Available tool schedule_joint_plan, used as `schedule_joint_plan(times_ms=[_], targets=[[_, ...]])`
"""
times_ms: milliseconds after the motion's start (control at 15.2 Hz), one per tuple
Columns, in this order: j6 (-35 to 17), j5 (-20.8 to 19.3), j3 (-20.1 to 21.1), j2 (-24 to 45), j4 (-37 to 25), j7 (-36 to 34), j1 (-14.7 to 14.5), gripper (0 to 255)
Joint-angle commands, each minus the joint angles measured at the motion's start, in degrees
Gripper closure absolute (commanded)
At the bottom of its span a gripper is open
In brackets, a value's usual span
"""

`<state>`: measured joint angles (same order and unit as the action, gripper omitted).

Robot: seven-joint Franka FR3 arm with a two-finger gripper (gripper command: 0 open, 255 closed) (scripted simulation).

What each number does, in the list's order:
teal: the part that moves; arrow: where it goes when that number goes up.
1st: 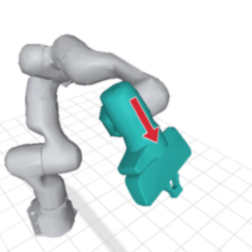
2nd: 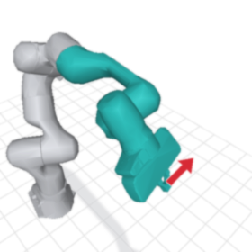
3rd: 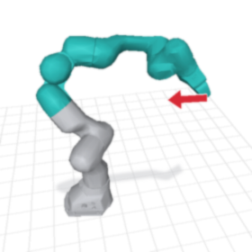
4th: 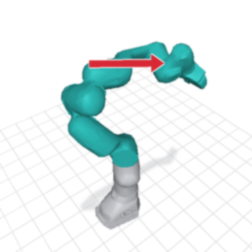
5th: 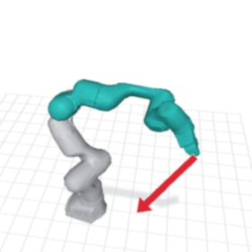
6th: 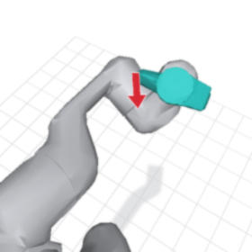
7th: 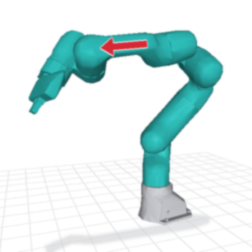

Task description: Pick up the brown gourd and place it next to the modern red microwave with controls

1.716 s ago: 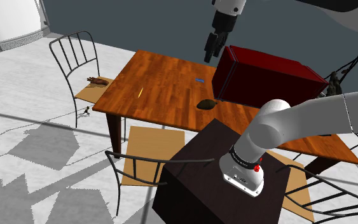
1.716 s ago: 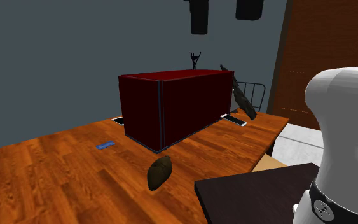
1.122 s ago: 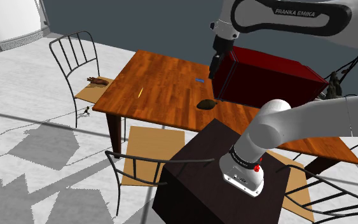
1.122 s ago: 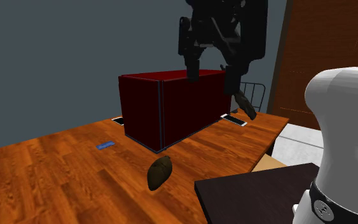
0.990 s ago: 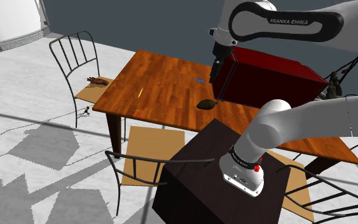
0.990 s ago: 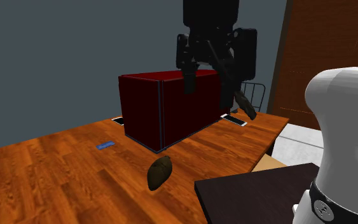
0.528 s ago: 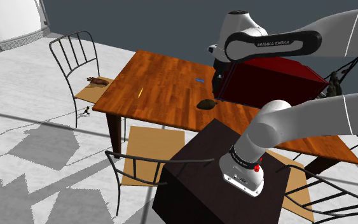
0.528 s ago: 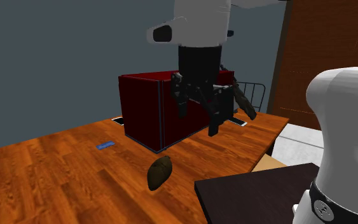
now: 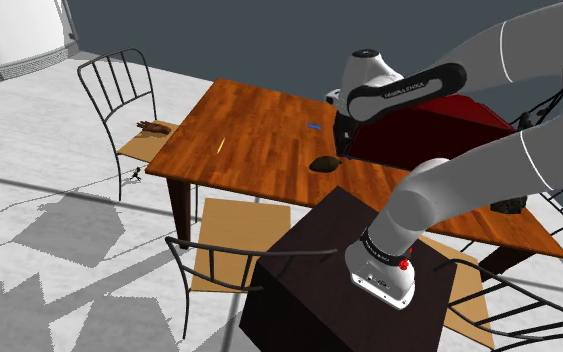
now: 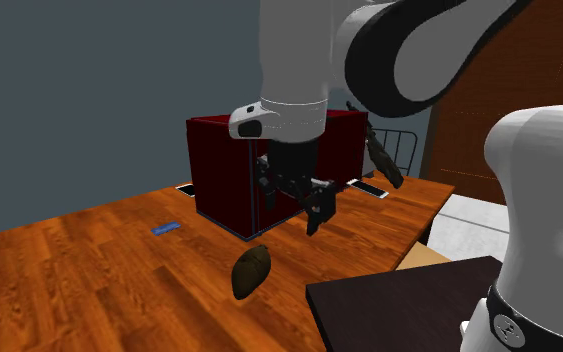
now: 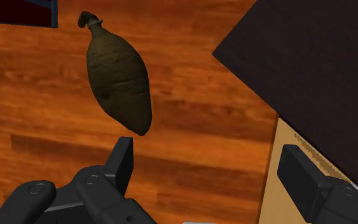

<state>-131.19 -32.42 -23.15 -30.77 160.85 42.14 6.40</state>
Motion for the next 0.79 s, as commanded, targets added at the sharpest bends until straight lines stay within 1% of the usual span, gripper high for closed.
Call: schedule_joint_plan(times_ms=[0,396,726], targets=[[-5.5,-3.7,-2.1,3.9,0.8,1.9,1.2,0],[-21.7,-11.9,-7.8,20.7,-2.8,6.8,3.3,0],[-34.3,-15.8,-10.4,36.2,-8.8,10.3,5.1,0]])
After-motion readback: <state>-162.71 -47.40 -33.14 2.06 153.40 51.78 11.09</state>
